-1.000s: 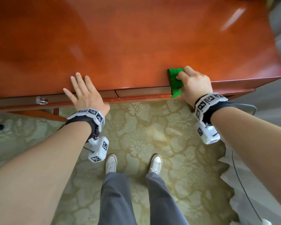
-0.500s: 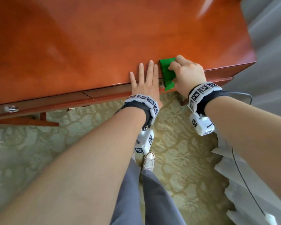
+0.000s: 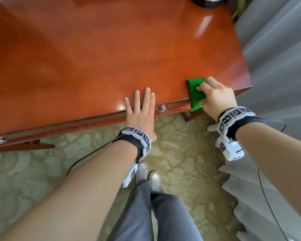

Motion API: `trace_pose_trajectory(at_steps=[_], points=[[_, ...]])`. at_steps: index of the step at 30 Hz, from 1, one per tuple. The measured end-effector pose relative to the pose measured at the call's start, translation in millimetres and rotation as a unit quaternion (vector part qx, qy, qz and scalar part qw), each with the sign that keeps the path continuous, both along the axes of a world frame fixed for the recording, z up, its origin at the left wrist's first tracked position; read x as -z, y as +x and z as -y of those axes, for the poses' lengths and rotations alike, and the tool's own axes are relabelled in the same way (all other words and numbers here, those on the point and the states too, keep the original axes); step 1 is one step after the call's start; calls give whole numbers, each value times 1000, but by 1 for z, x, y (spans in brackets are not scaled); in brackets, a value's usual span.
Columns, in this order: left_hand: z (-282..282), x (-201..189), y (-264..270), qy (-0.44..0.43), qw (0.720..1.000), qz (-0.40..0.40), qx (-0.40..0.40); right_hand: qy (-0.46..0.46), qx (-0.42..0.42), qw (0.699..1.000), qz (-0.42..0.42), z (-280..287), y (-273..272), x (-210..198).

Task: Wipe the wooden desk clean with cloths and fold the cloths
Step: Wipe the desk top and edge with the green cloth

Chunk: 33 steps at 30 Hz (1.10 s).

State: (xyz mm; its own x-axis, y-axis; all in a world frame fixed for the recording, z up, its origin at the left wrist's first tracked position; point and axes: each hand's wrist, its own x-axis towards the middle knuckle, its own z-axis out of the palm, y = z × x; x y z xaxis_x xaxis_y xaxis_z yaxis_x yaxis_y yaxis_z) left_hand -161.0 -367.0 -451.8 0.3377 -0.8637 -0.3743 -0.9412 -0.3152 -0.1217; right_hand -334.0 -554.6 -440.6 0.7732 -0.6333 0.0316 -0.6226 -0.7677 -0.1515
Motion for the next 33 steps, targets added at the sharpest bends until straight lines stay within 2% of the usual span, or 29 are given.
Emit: trace_pose_trajectory(at_steps=[5,11,16,22,27,33], points=[[1,0,1,25,999,21,5,6,16,1000,13,17,-19,3],[6,-1,-9,55,998,34,-27,27,2,999,24,46,-48,5],[17,-6,-25,85,991,23,-100,47,-12,999,23,75,-74,2],[36,-11,-51,59,976,-24,-209,69,-9,998,6,113,-112,-3],[48,-17,-58,65,963,-53,-258,108,-25,993,-36,133,-113,-17],[51,-20,-58,81,958,-63,-267,110,-70,990,-45,145,-98,-14]])
